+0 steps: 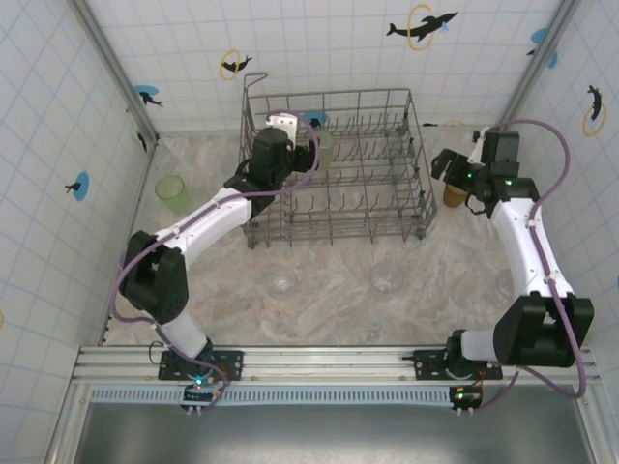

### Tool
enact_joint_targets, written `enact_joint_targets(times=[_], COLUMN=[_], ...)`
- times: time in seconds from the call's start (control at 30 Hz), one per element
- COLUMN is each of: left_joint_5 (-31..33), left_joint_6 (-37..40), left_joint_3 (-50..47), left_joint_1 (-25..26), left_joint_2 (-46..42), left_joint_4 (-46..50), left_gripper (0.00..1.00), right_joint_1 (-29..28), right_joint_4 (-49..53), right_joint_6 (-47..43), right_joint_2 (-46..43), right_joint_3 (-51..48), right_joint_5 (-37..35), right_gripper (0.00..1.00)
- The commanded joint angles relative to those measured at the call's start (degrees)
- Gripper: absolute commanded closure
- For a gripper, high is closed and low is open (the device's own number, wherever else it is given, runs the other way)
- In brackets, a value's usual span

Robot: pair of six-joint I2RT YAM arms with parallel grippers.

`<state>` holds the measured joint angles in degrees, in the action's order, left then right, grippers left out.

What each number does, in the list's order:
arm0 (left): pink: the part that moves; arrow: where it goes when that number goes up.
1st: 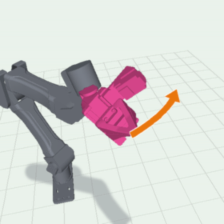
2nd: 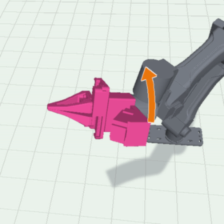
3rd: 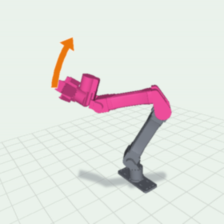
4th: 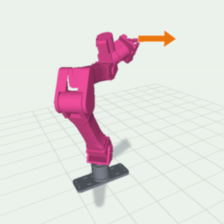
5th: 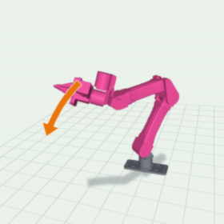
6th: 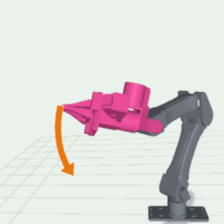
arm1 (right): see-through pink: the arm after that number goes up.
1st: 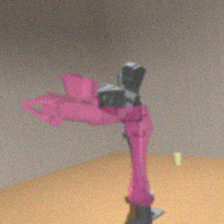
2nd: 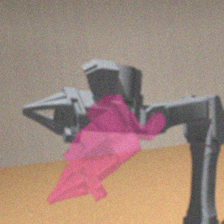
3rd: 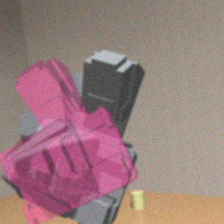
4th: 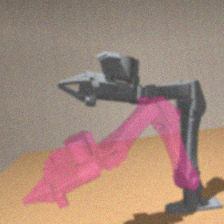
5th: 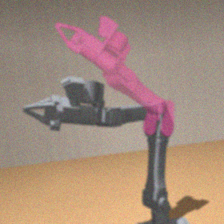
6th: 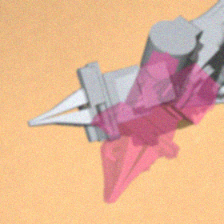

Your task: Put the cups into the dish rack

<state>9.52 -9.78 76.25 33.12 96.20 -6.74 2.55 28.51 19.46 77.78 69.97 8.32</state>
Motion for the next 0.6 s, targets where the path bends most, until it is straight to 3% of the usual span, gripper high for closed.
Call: enact_joint_targets(times=[0.0,0.17,0.43,0.57], left_joint_5=[-1.58,-1.18,0.17,0.68], left_joint_6=[-1.22,-1.4,0.5,2.24], left_joint_3=[-1.69,-4.28,-7.78,-8.96], left_joint_1=[0.25,0.19,0.19,0.25], left_joint_2=[-2.87,-5.85,-9.59,-10.17], left_joint_4=[1.79,3.81,4.04,4.4], left_gripper=[0.02,0.02,0.03,0.02], right_joint_1=[3.34,7.73,10.81,11.65], right_joint_4=[2.15,2.06,3.86,3.76], right_joint_6=[-1.83,-2.86,-2.52,-2.17], right_joint_2=[1.96,6.29,14.47,17.49], right_joint_3=[3.1,4.59,5.76,6.37], right_joint_5=[1.59,1.41,1.38,0.96], right_gripper=[0.0,0.03,0.26,0.32])
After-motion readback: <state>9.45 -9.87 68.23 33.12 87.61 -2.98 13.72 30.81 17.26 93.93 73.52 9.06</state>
